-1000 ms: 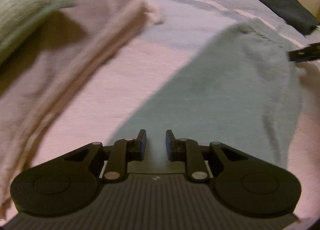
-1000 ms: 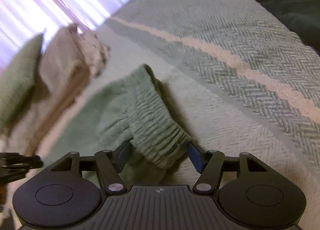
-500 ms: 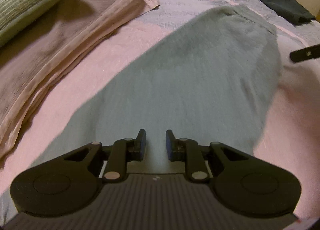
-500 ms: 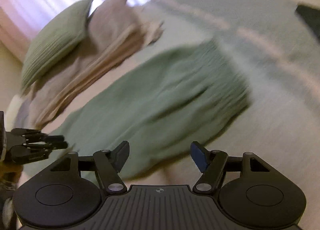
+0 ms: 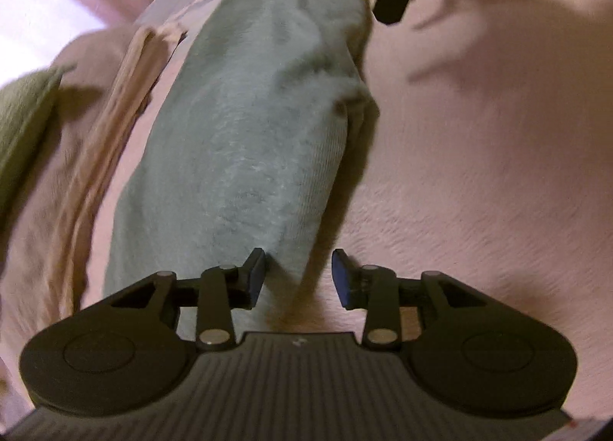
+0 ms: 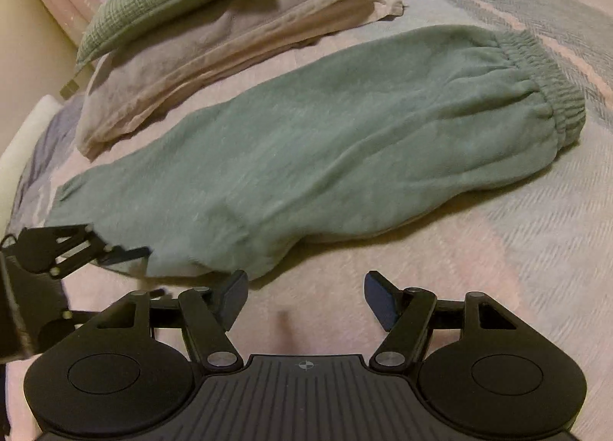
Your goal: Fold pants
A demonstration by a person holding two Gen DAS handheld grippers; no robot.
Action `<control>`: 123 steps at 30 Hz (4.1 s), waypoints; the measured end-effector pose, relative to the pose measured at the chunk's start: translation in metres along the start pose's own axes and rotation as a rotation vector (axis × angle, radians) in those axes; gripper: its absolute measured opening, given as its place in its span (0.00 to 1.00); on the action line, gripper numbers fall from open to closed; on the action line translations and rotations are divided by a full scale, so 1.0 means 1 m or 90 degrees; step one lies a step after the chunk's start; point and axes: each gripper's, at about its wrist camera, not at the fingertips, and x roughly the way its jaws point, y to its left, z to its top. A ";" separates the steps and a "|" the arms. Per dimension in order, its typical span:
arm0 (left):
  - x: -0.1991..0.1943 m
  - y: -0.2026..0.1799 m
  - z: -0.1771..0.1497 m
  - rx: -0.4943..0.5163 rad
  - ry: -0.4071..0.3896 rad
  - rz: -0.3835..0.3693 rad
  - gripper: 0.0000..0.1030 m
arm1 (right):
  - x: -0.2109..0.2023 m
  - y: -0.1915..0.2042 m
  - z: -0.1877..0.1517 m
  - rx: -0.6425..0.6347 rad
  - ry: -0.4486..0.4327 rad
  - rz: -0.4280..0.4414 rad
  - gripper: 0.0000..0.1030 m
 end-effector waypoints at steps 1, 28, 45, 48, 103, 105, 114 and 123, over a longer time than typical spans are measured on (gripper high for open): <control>0.003 0.001 -0.001 0.014 -0.002 0.000 0.25 | 0.002 0.005 -0.002 0.002 0.000 -0.004 0.63; -0.001 0.132 0.001 -0.162 -0.093 -0.149 0.03 | 0.042 0.063 0.004 0.151 -0.069 -0.136 0.11; -0.039 0.113 -0.091 -0.288 -0.018 -0.122 0.10 | 0.025 0.078 -0.017 0.118 0.009 -0.159 0.34; -0.064 0.133 -0.140 -0.411 0.011 -0.084 0.11 | 0.020 0.099 -0.022 0.084 0.009 -0.149 0.42; -0.053 0.195 -0.449 -1.366 -0.151 -0.016 0.41 | 0.112 0.310 -0.036 -0.324 0.013 -0.142 0.61; -0.052 0.194 -0.453 -1.378 -0.162 -0.018 0.35 | 0.112 0.311 -0.035 -0.315 0.012 -0.155 0.61; -0.062 0.185 -0.457 -1.396 -0.209 -0.025 0.18 | 0.104 0.308 -0.044 -0.303 0.009 -0.153 0.61; -0.046 0.172 -0.450 -1.452 -0.223 -0.015 0.25 | 0.109 0.280 -0.050 -0.304 0.002 -0.127 0.61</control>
